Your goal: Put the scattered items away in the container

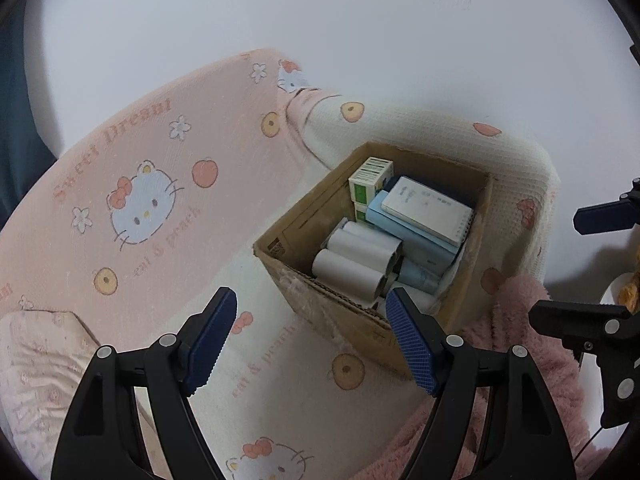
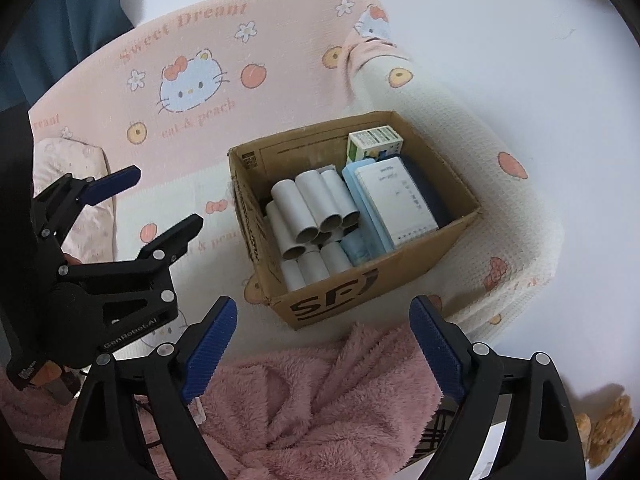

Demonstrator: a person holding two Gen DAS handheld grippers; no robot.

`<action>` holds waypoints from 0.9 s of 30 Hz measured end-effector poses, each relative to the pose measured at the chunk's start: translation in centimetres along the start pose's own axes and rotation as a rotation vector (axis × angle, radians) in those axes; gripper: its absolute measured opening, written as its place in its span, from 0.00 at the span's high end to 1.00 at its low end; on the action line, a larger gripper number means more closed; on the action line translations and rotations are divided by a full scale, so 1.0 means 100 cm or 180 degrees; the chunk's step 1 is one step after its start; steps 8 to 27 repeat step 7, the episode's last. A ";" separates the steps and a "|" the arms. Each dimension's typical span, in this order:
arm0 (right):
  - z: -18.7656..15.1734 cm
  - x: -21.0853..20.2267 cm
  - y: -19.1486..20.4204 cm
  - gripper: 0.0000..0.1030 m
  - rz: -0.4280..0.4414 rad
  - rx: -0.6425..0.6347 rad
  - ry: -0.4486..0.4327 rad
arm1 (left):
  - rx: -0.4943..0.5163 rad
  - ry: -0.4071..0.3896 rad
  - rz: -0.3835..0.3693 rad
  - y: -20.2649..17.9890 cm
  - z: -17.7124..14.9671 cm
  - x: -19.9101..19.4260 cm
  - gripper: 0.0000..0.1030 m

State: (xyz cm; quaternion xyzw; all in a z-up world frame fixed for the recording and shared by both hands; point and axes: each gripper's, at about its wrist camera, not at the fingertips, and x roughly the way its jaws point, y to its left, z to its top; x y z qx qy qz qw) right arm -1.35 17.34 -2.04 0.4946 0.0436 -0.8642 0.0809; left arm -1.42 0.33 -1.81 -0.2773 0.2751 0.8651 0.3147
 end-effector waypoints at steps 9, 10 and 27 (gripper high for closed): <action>0.004 -0.002 0.004 0.15 0.0008 -0.0041 -0.0024 | -0.0016 -0.0096 0.0047 0.005 0.002 -0.004 0.22; 0.004 -0.002 0.004 0.15 0.0008 -0.0041 -0.0024 | -0.0016 -0.0096 0.0047 0.005 0.002 -0.004 0.22; 0.004 -0.002 0.004 0.15 0.0008 -0.0041 -0.0024 | -0.0016 -0.0096 0.0047 0.005 0.002 -0.004 0.22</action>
